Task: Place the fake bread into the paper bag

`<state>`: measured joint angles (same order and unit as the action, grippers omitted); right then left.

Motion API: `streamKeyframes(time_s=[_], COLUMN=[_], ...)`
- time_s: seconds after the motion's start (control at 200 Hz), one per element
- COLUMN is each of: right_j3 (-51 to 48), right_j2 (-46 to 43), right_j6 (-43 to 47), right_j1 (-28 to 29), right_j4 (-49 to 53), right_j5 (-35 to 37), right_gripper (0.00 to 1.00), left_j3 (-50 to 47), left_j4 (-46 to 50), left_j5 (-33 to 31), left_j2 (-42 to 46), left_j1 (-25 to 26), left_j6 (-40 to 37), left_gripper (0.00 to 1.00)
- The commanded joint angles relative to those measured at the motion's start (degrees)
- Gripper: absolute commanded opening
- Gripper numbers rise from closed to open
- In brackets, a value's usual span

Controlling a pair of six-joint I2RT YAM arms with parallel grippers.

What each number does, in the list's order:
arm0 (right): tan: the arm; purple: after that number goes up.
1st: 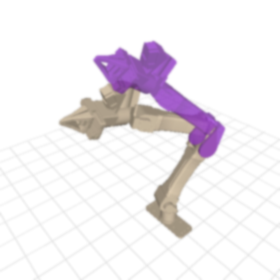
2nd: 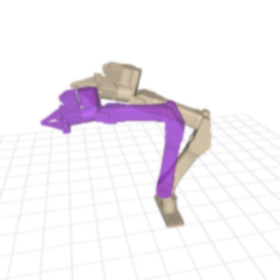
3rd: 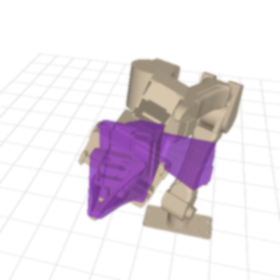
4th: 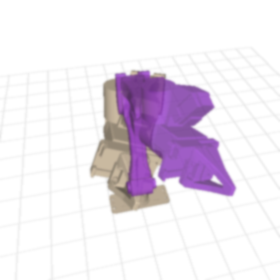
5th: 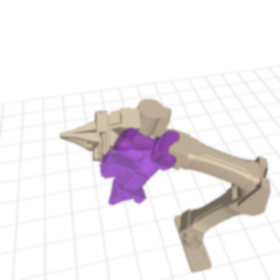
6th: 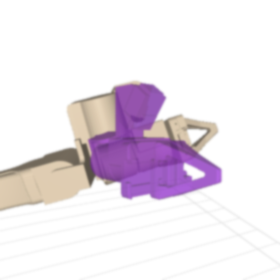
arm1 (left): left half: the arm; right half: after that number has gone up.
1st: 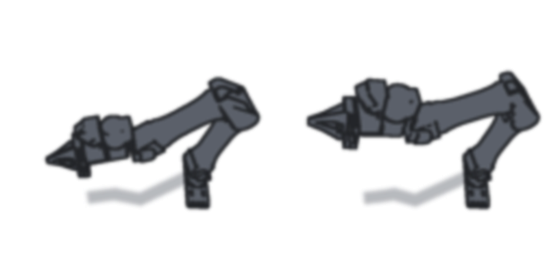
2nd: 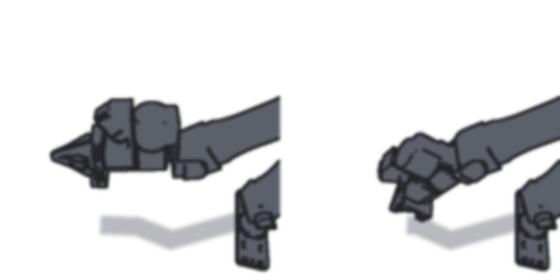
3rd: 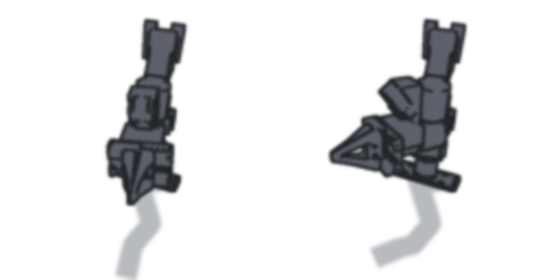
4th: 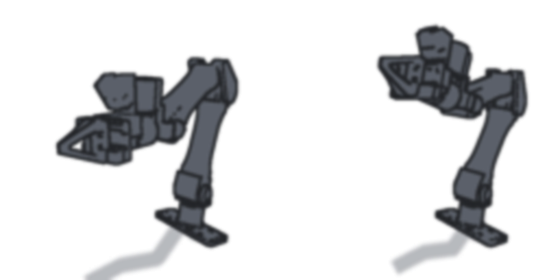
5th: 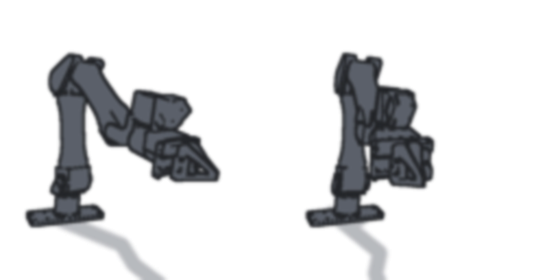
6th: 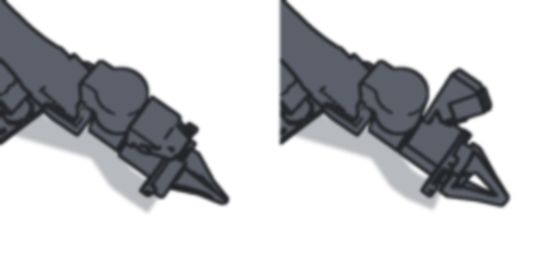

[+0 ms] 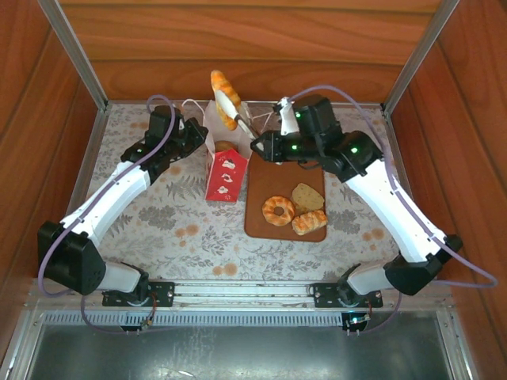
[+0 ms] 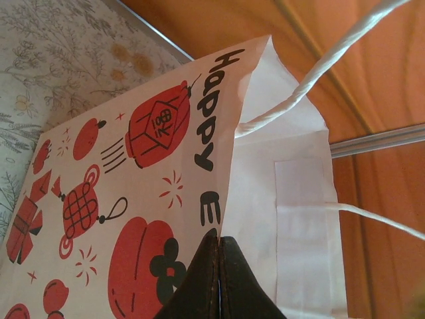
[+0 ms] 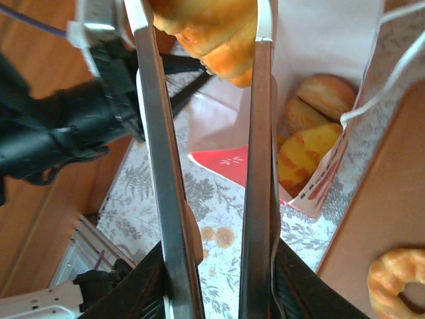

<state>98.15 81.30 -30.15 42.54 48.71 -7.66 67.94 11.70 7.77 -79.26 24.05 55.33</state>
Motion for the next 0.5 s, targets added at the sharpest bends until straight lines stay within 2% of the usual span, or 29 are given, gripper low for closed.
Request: streamKeyframes(time_s=[0.0,0.495], right_j3=[-0.67,-0.52], right_j2=[0.03,6.39], right_j6=[-3.20,2.79], right_j1=[1.09,2.54], right_j4=[-4.14,5.51], right_j5=[3.14,5.53], right_gripper=[0.18,0.23], left_j3=[-1.00,-0.93], left_j4=[-2.03,-1.45], left_j5=[0.31,0.94], left_j2=[1.67,2.96], left_j1=[-0.15,-0.08], left_j6=[-0.31,-0.92], left_gripper=[0.00,0.00])
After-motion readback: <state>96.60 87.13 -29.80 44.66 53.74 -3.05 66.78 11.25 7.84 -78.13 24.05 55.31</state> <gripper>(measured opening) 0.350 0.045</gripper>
